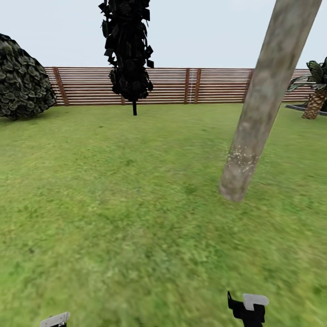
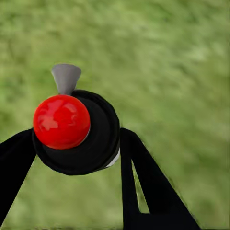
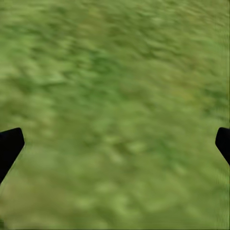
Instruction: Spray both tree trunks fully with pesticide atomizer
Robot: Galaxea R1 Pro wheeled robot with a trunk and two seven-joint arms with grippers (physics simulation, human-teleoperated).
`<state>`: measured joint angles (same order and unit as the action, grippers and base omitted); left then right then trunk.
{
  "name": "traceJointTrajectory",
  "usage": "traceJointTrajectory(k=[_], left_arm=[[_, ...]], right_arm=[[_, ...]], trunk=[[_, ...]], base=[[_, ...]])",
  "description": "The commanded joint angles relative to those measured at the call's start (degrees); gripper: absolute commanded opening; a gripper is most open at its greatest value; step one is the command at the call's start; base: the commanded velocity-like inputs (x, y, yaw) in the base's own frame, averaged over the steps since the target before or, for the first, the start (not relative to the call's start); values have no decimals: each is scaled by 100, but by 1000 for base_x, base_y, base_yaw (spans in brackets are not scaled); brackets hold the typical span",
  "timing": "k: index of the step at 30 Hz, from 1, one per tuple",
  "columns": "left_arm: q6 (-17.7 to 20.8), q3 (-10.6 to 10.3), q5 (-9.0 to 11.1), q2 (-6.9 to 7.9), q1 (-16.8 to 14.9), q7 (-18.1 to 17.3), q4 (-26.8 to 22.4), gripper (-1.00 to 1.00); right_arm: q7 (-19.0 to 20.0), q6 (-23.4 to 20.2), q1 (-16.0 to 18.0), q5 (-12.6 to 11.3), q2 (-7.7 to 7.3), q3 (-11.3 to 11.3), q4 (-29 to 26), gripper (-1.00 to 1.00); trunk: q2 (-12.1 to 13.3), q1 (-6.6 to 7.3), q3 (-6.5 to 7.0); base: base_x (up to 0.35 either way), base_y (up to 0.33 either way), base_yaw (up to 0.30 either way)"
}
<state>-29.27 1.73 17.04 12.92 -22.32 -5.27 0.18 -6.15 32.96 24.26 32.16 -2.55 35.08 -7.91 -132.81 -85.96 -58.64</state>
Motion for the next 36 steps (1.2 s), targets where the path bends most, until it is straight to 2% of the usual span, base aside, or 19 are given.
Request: traceJointTrajectory(k=[1, 36], left_arm=[[0, 3, 1, 0, 0, 0, -3, -100], [0, -6, 1, 0, 0, 0, -5, -100]], right_arm=[[0, 0, 0, -1, 0, -1, 0, 100], [0, 0, 0, 0, 0, -1, 4, 100]], trunk=[[0, 0, 0], [0, 0, 0]], base=[[-4, 27, 279], [0, 0, 279]])
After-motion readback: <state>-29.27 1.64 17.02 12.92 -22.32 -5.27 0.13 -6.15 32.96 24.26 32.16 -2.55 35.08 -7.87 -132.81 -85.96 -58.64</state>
